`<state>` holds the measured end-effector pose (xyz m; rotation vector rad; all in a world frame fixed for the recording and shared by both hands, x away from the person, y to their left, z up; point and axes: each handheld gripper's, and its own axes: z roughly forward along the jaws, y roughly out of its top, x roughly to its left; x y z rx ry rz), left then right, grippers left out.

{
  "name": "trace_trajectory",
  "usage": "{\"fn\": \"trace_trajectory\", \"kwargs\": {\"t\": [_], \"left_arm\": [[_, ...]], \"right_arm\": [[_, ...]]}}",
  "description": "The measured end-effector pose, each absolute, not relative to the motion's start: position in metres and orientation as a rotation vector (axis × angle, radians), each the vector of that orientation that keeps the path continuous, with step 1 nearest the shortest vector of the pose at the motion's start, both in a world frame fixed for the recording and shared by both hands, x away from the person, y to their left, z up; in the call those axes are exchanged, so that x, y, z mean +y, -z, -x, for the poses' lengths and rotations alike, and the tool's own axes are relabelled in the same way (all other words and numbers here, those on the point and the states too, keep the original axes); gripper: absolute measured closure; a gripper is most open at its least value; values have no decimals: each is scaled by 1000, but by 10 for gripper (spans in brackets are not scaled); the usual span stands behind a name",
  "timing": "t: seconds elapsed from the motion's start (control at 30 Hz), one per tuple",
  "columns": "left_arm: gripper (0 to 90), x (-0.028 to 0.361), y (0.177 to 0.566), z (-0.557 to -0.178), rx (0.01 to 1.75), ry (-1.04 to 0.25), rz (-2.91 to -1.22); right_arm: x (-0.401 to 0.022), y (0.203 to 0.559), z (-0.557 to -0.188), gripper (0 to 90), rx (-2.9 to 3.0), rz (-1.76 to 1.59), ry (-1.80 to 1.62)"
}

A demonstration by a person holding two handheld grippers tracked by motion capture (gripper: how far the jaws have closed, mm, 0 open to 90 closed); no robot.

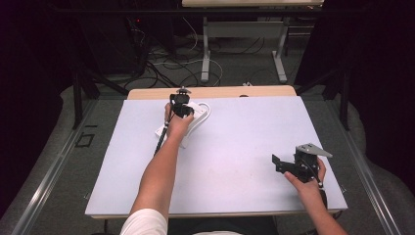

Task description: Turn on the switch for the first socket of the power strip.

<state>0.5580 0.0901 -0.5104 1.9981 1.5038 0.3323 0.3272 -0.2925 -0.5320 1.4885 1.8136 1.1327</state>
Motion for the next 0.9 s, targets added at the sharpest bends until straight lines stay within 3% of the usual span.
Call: {"fn": "trace_trajectory", "kwargs": {"t": [0.9], "left_arm": [[898, 85, 521, -560, 1511, -350, -2018]], "right_arm": [[-294, 533, -326, 49, 1813, -1505, -1137]]}}
